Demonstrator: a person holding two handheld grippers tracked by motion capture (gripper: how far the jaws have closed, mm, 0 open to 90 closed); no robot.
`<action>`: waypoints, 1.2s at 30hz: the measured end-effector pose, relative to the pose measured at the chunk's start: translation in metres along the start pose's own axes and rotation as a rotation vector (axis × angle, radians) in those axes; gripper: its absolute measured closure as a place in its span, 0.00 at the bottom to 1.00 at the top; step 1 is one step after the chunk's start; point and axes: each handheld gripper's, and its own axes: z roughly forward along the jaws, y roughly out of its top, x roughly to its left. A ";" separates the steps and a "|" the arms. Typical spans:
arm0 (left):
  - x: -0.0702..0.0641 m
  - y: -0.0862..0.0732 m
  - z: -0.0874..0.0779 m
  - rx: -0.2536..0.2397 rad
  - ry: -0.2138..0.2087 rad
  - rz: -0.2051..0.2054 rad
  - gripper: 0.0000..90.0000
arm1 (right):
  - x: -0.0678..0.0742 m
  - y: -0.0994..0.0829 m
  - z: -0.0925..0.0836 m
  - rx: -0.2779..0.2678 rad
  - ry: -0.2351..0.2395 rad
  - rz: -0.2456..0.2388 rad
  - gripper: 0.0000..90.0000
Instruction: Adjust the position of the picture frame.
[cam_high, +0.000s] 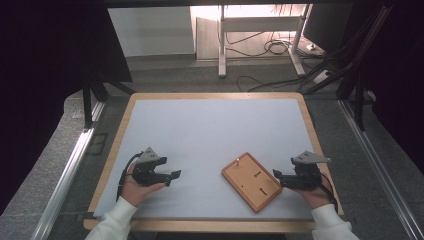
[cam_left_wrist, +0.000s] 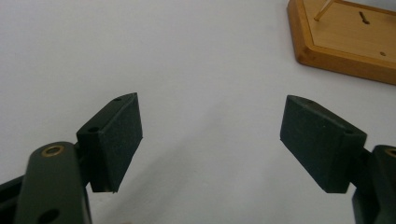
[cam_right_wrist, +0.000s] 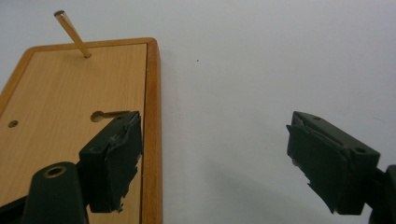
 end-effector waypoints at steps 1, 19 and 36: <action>0.000 0.000 0.000 0.000 0.000 0.000 0.23 | 0.000 0.000 0.000 0.000 0.000 0.000 0.21; -0.002 -0.007 -0.009 -0.008 -0.010 0.023 0.24 | 0.008 0.009 0.003 0.039 0.077 -0.068 0.24; 0.000 -0.010 -0.001 0.034 -0.021 0.039 0.24 | 0.042 0.036 0.026 0.025 0.213 -0.188 0.34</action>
